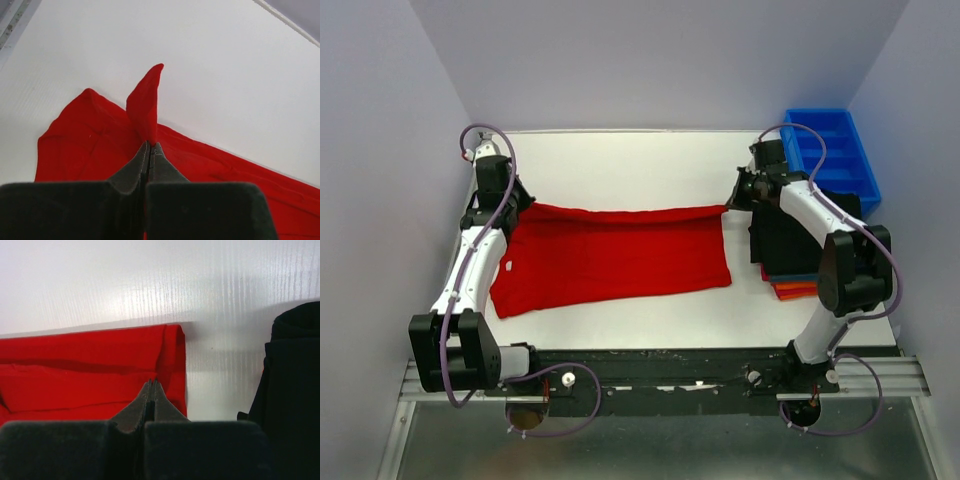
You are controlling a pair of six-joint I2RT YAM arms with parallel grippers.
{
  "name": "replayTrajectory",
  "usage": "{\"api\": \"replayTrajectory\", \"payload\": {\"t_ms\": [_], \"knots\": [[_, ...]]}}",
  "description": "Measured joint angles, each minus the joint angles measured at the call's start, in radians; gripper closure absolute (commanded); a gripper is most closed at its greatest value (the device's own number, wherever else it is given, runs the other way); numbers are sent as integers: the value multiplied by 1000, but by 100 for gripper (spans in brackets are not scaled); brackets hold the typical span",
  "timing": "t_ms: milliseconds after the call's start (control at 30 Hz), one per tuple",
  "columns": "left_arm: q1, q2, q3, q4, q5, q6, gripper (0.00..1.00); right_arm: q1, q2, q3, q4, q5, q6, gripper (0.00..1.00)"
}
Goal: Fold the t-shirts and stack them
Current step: Fold the other side of the tshirt into a rectangle
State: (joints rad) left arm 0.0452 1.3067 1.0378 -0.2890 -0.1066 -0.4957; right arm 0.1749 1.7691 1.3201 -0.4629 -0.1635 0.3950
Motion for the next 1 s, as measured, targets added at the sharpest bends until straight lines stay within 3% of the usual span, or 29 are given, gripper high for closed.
{"api": "replayTrajectory", "payload": {"t_ms": [667, 933, 967, 1000], "knots": [[0, -135, -88, -117, -76, -54, 100, 0, -69, -124, 28, 3, 5, 99], [-2, -199, -234, -119, -76, -102, 100, 0, -82, -190, 60, 1, 21, 99], [-2, -201, -256, -121, -76, -107, 100, 0, -82, -198, 65, -2, 24, 95], [-2, -204, -278, -121, -77, -113, 100, 0, -81, -204, 69, -5, 25, 79]]}}
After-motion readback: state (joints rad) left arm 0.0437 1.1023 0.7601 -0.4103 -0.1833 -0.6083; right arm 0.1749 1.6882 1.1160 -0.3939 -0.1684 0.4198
